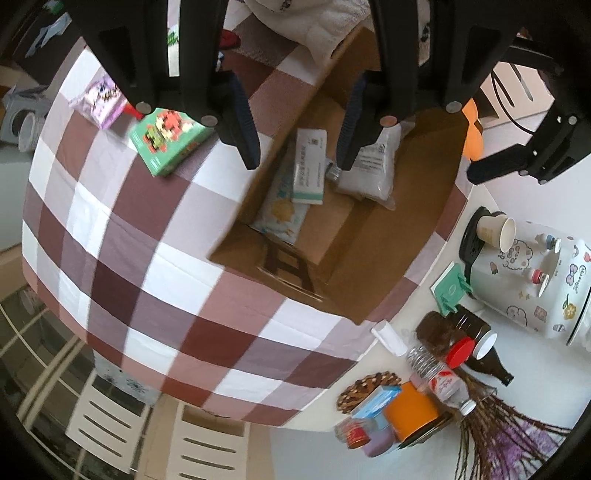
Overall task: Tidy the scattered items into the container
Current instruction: 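Move both tools to the remaining items on the tablecloth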
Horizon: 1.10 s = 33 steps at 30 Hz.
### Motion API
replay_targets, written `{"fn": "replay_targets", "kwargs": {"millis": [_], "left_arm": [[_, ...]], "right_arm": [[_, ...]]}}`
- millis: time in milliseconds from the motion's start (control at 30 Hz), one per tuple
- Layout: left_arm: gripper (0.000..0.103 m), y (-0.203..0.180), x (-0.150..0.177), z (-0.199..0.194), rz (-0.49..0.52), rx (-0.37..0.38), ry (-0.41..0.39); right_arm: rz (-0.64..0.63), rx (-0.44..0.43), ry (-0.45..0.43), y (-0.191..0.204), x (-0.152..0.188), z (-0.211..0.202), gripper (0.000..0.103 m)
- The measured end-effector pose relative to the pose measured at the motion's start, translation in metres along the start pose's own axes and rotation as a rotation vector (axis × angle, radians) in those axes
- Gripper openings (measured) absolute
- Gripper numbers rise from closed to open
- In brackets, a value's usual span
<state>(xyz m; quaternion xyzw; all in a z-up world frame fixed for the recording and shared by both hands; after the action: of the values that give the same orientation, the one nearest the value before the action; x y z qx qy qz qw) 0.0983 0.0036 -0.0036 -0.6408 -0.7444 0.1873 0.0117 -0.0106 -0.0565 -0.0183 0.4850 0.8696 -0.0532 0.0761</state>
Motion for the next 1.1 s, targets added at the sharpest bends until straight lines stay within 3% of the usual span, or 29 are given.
{"fn": "replay_targets", "kwargs": {"millis": [267,700,867,1100], "left_arm": [[0.081,-0.051,0.012,0.007,0.089,0.048,0.024],[0.081,-0.164,0.038,0.052,0.228,0.147,0.116],[0.081,-0.195,0.046,0.079,0.257,0.144,0.143],[0.081,-0.205,0.064,0.129,0.266,0.119,0.208]], "right_arm": [[0.136,0.014,0.007,-0.049,0.048,-0.006,0.045],[0.453,0.078,0.037,-0.191,0.151,-0.003,0.045],[0.499,0.072,0.049,-0.214,0.179,0.005,0.045],[0.511,-0.005,0.098,-0.221,0.211,0.036,0.045]]}}
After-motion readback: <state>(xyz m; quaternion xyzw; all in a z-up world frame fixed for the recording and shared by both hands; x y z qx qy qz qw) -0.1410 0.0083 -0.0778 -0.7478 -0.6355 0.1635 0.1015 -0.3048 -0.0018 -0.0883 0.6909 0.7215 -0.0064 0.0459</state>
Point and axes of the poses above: each gripper's, at about its wrist camera, not at the fingertips, and z roughly the way its jaws point, y to its left, x to its underside, the point moved 1 cm from there along z, roughly the way its jaws point, and after that the axes turned 8 degrees about x, right-handed, at the moved point
